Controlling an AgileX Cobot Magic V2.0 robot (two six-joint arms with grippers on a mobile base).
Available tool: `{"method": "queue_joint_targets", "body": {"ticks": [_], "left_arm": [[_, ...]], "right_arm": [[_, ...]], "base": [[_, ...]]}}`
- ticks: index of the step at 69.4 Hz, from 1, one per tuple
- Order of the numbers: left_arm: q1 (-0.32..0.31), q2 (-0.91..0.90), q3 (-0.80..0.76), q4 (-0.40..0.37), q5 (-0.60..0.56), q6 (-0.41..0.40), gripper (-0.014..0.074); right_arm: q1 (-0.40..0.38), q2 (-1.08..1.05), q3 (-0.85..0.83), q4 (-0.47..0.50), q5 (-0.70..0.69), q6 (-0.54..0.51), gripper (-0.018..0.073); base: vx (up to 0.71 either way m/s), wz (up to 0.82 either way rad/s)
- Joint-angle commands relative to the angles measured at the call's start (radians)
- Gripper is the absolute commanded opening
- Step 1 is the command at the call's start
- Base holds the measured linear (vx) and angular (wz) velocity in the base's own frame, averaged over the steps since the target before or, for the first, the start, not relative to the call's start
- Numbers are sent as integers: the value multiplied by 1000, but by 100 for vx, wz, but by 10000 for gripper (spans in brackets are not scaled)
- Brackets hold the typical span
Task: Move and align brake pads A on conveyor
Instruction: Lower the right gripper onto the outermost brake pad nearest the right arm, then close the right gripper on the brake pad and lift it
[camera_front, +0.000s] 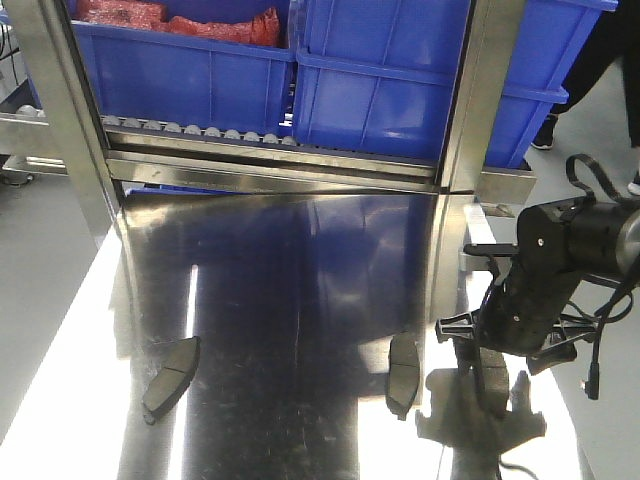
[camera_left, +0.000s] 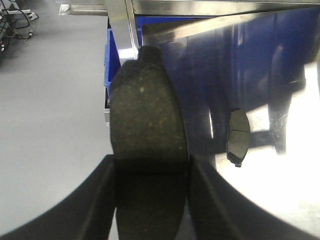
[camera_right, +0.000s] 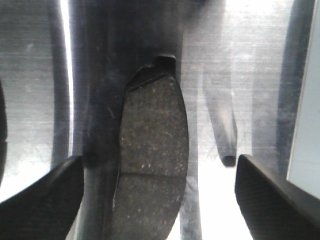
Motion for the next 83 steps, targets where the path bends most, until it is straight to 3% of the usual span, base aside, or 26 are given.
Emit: {"method": "queue_joint_targets", "body": {"ticks": [1,29,39,53,59,67,83], "left_arm": [[-4,5,-23,11,-82,-5,-6],[-4,5,-23,11,-82,-5,-6],[-4,5,-23,11,-82,-5,-6],[-4,5,-23,11,-82,-5,-6],[-4,5,-23,11,-82,-5,-6],[-4,5,-23,11,-82,-5,-6],[-4,5,-23,11,-82,-5,-6]], "right_arm": [[-5,-34,-28,-18,-29,-1,594],[-5,-18,-28,-19,-73,-1,592],[-5,-1,-28,-19,-67,-1,550],[-5,9,-28,-19,-61,-1,388],[-5,8,-28,-19,-60,-2,244],[-5,1,-28,-19,-60,-2,-13],[-5,-37,-29,-19,-82,-2,-11]], "base": [[0,0],[0,0],[0,0],[0,0],[0,0],[0,0],[0,0]]}}
